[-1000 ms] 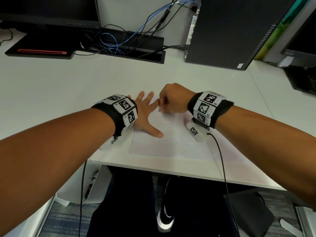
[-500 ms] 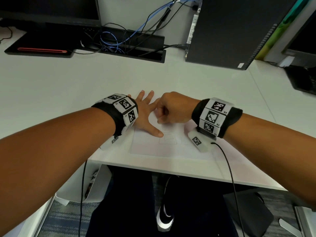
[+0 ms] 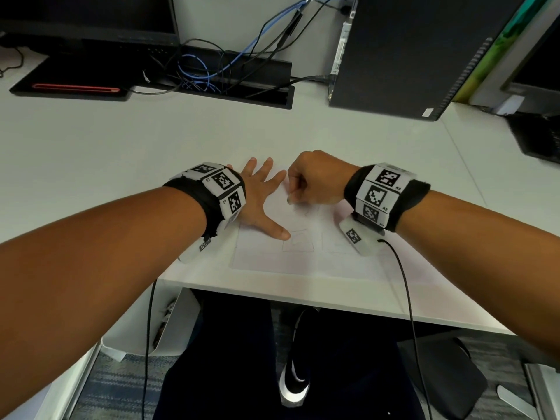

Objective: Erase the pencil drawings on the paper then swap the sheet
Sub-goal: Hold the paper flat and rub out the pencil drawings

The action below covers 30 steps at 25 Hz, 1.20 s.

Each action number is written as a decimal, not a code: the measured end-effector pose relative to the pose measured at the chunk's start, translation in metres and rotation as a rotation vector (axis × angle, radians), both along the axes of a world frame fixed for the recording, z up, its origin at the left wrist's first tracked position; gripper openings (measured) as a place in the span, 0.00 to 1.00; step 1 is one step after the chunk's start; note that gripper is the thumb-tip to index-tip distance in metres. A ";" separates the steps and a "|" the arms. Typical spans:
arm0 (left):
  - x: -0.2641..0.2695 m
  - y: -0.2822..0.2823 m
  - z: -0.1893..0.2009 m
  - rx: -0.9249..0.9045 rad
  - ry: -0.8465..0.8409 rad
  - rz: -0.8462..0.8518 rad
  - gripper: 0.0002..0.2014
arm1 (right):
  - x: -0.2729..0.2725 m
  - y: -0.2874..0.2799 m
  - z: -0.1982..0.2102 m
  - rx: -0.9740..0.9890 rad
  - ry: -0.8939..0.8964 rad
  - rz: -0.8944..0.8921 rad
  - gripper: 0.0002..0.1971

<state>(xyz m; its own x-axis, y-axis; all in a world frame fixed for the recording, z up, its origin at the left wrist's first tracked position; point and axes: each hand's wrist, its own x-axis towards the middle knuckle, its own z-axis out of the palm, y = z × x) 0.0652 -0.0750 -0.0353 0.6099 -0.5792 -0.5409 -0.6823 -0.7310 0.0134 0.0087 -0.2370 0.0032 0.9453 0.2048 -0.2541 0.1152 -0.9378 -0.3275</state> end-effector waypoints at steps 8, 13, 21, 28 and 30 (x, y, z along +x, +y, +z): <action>-0.001 0.000 0.000 0.000 -0.009 -0.002 0.69 | 0.004 -0.008 0.001 -0.053 -0.021 -0.017 0.08; 0.000 0.000 0.000 0.011 -0.006 -0.007 0.69 | 0.001 -0.007 0.000 -0.061 0.002 0.030 0.08; 0.000 0.000 -0.001 0.008 -0.011 -0.009 0.69 | -0.002 -0.005 0.000 -0.062 0.034 0.048 0.07; -0.001 0.000 0.001 0.000 -0.002 -0.001 0.69 | -0.009 0.002 -0.001 -0.044 0.049 0.063 0.09; -0.001 -0.001 0.002 0.010 0.000 -0.003 0.69 | -0.006 -0.002 0.001 -0.056 -0.005 0.001 0.06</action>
<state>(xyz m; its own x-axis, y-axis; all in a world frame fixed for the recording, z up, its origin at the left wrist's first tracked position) 0.0644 -0.0756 -0.0334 0.6081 -0.5759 -0.5464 -0.6846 -0.7289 0.0062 0.0025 -0.2390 0.0041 0.9464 0.1908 -0.2608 0.1171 -0.9546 -0.2738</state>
